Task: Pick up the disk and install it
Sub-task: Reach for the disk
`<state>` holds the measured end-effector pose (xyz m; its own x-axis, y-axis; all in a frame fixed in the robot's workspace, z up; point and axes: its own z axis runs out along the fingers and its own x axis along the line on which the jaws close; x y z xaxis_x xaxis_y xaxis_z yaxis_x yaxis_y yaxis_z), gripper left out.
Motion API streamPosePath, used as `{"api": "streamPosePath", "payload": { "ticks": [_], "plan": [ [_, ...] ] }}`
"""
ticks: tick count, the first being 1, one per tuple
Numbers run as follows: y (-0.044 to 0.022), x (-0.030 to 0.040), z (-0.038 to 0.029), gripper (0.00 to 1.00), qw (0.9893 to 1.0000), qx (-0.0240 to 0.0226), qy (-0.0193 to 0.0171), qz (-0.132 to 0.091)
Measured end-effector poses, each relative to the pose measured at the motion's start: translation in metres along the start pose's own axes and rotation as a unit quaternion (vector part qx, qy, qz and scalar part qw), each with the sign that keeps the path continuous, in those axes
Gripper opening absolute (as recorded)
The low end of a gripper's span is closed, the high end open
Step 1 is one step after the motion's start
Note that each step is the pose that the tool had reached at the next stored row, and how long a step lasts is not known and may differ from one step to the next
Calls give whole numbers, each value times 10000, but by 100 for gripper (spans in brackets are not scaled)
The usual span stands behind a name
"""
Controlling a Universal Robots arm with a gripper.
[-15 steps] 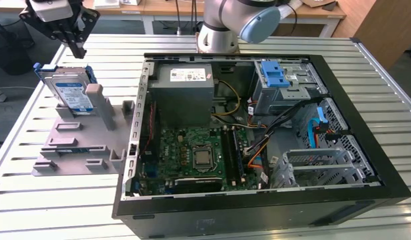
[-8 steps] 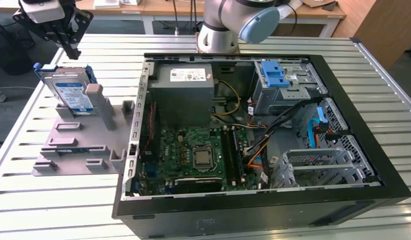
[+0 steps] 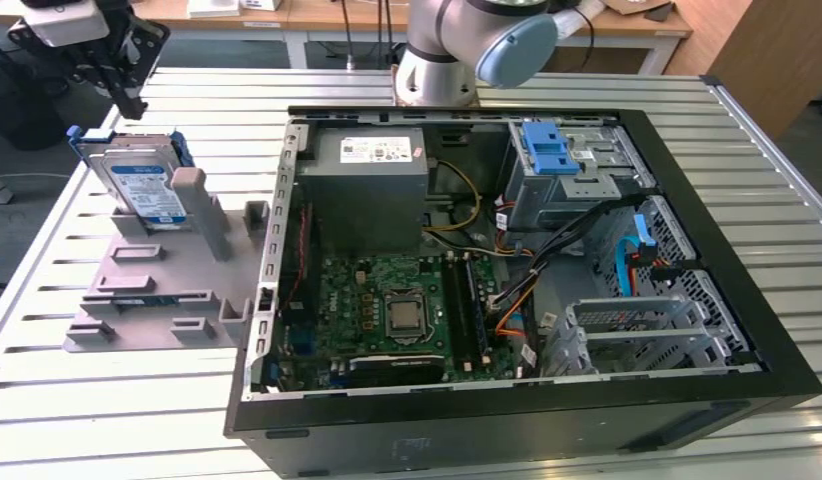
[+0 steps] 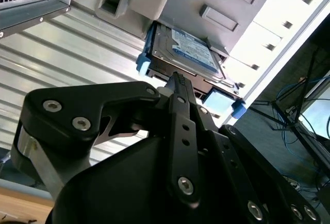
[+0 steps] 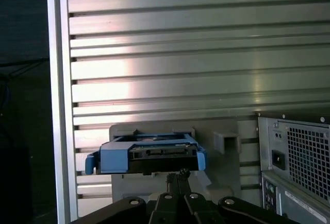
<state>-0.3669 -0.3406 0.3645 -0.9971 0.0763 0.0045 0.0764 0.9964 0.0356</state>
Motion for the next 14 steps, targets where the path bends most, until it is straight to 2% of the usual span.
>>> {"api": "streamPosePath", "payload": {
  "ticks": [14],
  "plan": [
    [13, 299, 37, 11, 10000, 12, 0, 0]
  ]
}}
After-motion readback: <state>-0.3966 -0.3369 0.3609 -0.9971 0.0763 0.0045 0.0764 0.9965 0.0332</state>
